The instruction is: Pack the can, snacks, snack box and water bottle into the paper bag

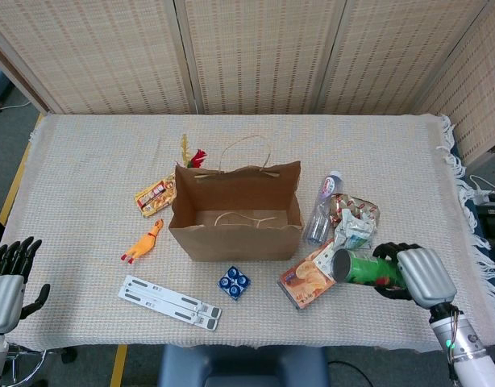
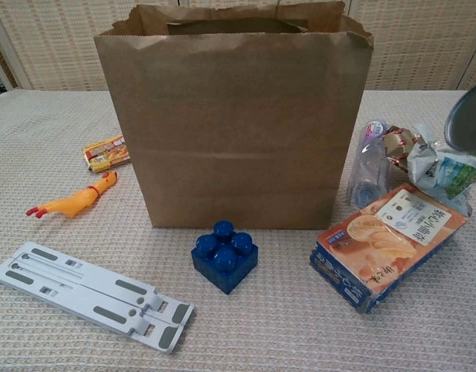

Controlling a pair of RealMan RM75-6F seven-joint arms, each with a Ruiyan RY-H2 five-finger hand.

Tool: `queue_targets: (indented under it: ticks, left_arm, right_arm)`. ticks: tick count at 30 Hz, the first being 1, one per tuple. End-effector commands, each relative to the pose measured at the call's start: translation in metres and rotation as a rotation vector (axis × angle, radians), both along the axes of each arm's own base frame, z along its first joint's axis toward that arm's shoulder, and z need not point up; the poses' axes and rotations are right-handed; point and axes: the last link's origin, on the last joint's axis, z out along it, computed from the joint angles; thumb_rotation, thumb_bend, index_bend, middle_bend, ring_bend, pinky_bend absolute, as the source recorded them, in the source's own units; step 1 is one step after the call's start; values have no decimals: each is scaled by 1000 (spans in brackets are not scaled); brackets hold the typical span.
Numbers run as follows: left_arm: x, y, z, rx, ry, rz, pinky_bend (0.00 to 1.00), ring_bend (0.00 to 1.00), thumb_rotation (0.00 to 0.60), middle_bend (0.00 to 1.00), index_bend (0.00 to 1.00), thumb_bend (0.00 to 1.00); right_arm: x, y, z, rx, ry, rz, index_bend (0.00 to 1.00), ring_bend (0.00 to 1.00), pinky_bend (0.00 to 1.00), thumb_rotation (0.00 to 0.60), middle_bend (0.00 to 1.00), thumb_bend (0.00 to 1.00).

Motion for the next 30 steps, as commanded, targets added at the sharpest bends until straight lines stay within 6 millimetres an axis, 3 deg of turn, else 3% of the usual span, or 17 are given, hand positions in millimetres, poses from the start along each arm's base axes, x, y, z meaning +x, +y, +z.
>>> queue_targets:
  ticks: [1, 7, 12, 18, 22, 28, 30]
  left_arm:
    - [0, 0, 0, 0, -1, 0, 0, 0, 600, 0, 17, 377]
    - [0, 0, 0, -2, -2, 0, 0, 0, 600, 0, 17, 377]
    - [0, 1, 0, -6, -5, -2, 0, 0, 600, 0, 16, 377]
    - [0, 2, 0, -2, 6, 1, 0, 0, 600, 0, 17, 378]
    - [0, 3, 0, -5, 0, 4, 0, 0, 600, 0, 20, 378]
    - [-1, 4, 0, -8, -3, 6, 0, 0, 600, 0, 21, 377]
    - [-1, 4, 1, -10, -9, 7, 0, 0, 600, 0, 21, 377]
  right_arm:
    - [43, -25, 36, -113, -41, 76, 717, 665, 680, 600, 631, 259]
    - [114, -56, 73, -247, -105, 169, 713, 663, 679, 600, 630, 259]
    - [161, -81, 74, -302, -124, 250, 706, 656, 678, 600, 630, 258]
    - [222, -104, 39, -299, -158, 312, 701, 653, 671, 600, 631, 259]
    - [261, -115, -1, -266, -166, 322, 699, 653, 669, 600, 631, 259]
    - [282, -119, -30, -245, -152, 326, 691, 650, 666, 600, 630, 259]
    - [293, -119, -60, -199, -115, 336, 678, 646, 663, 600, 630, 259]
